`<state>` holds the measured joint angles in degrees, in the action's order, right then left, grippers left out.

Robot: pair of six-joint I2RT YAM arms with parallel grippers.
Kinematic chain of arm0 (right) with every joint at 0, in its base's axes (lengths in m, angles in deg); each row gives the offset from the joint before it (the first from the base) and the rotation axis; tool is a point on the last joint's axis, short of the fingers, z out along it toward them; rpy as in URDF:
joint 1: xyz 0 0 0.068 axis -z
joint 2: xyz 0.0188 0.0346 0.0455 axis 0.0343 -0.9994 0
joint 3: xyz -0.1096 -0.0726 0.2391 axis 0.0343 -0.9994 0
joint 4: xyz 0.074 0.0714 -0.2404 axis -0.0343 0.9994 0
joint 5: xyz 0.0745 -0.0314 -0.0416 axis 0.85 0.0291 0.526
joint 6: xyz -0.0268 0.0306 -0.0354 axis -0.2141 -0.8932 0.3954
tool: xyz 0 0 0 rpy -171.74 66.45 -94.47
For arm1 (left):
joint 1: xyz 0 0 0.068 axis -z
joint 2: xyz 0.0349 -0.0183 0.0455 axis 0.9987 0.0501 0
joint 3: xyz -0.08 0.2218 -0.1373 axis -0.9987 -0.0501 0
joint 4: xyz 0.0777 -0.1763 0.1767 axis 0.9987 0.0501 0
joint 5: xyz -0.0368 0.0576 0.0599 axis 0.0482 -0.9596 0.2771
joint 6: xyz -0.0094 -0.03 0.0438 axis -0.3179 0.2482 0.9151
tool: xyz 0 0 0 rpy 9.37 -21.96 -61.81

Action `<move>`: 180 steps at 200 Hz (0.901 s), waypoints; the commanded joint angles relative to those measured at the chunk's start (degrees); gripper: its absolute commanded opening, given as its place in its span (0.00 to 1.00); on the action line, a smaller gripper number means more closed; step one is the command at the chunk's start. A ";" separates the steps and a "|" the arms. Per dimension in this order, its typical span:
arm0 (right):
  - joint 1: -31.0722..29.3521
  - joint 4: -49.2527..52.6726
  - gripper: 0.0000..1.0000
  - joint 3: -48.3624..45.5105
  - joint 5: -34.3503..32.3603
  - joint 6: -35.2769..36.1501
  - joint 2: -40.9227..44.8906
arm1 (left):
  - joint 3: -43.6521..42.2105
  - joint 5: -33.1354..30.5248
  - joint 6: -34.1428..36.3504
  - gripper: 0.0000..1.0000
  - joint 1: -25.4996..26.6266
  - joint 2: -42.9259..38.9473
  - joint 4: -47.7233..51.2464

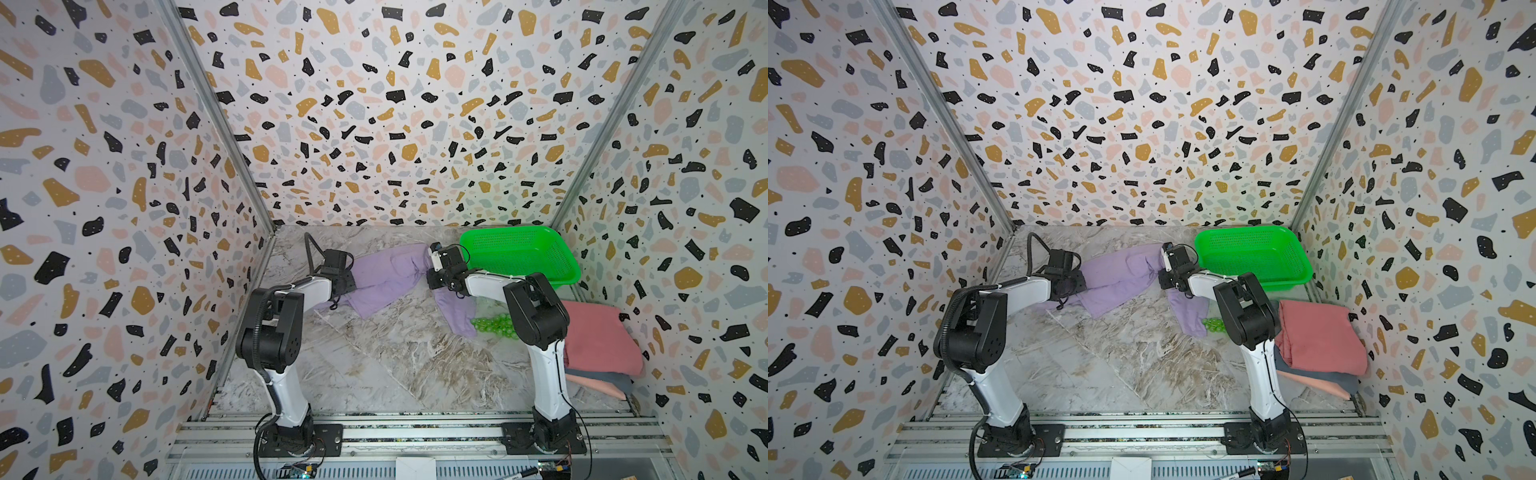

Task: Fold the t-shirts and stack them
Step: 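Raise the t-shirt with both grippers, stretching it between them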

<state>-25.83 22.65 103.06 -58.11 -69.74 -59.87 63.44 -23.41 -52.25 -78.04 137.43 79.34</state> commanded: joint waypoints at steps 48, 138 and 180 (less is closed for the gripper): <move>2.62 2.00 0.00 5.58 7.25 0.15 18.84 | 9.85 -1.42 6.27 0.00 -2.97 -17.99 4.86; 0.41 2.64 0.00 7.03 5.67 4.34 45.22 | 14.58 -10.88 16.45 0.00 -5.57 -47.30 4.04; -1.34 7.46 0.00 12.94 8.98 6.73 46.56 | 17.86 -7.96 15.57 0.00 -5.57 -47.65 2.22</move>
<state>-26.92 27.18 112.61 -49.37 -64.72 -13.90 79.39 -30.34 -37.45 -82.79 89.04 84.50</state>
